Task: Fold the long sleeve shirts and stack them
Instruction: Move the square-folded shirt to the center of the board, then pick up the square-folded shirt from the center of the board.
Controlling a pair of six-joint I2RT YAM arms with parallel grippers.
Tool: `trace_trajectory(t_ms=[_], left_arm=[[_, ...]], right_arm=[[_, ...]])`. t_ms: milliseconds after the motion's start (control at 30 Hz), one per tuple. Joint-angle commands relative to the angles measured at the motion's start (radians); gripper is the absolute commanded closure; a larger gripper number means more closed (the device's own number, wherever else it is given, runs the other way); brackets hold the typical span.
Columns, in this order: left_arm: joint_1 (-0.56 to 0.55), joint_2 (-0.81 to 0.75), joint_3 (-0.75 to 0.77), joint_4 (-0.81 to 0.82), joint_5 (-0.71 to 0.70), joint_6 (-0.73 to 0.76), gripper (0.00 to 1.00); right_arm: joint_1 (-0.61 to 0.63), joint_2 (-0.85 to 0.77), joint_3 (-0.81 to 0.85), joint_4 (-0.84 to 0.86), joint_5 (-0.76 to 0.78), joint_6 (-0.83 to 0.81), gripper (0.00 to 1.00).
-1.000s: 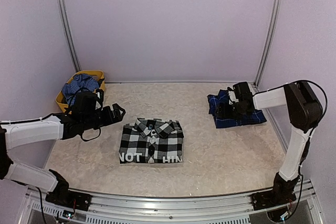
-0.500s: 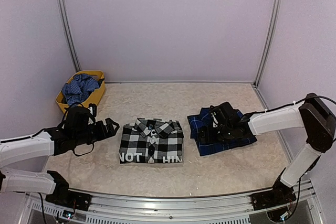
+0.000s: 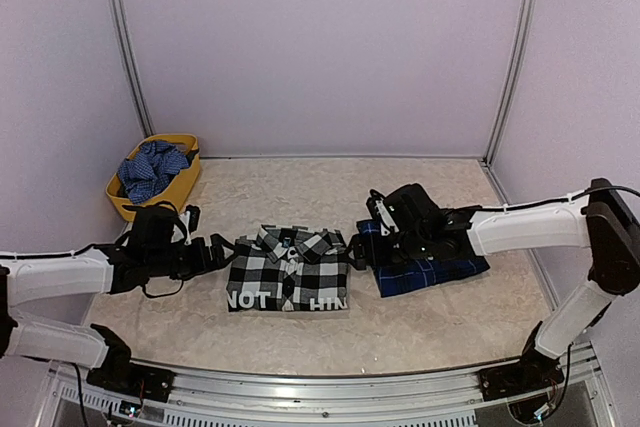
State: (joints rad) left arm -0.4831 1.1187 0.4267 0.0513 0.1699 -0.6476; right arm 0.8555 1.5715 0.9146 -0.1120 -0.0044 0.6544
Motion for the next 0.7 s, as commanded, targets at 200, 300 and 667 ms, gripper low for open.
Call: trace_trajectory(t_ms=[200,300,667], left_arm=[[0.060,0.196,-0.015,0.179,0.181,0.013,0.08],[0.072,0.236,-0.015,0.202,0.212,0.018,0.12],[0.117,0.392,-0.056,0.298,0.318,0.013,0.29]], right_arm=[[0.009,0.295,0.147,0.069,-0.105,0.053,0.13],[0.003,0.332,0.143,0.107,-0.147,0.071,0.16],[-0.003,0.379,0.075,0.274,-0.305,0.156,0.29]])
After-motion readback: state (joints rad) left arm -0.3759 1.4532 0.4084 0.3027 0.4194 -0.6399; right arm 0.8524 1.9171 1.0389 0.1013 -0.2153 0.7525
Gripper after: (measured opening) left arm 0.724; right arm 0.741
